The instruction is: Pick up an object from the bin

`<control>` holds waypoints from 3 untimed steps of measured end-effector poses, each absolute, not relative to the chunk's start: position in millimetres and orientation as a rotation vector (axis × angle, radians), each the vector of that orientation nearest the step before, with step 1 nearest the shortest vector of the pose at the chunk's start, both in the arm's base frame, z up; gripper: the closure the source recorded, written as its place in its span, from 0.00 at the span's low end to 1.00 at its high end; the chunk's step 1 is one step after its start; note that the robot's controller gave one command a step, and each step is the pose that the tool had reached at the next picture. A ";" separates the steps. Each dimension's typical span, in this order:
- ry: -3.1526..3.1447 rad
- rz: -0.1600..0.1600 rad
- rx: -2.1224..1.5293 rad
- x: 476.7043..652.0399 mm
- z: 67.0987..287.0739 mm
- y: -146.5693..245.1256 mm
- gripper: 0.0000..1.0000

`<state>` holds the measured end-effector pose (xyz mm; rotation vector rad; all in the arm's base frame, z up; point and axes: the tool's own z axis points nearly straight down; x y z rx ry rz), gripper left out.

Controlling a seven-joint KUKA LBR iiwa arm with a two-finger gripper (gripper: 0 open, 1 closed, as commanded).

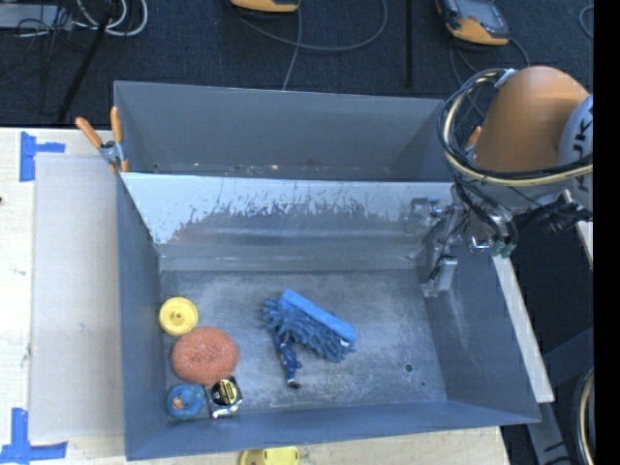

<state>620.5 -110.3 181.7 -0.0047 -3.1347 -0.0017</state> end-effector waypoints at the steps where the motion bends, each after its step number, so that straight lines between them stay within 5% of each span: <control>1: -3.142 0.000 -0.002 622.1 186.8 -110.0 0.00; 2: -3.146 0.002 0.082 608.9 143.3 -86.4 0.00; 3: -3.143 0.000 0.109 603.7 128.8 -78.7 0.00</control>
Offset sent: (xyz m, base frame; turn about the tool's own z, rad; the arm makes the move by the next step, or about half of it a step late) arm -0.0347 0.0647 -0.1105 -0.1483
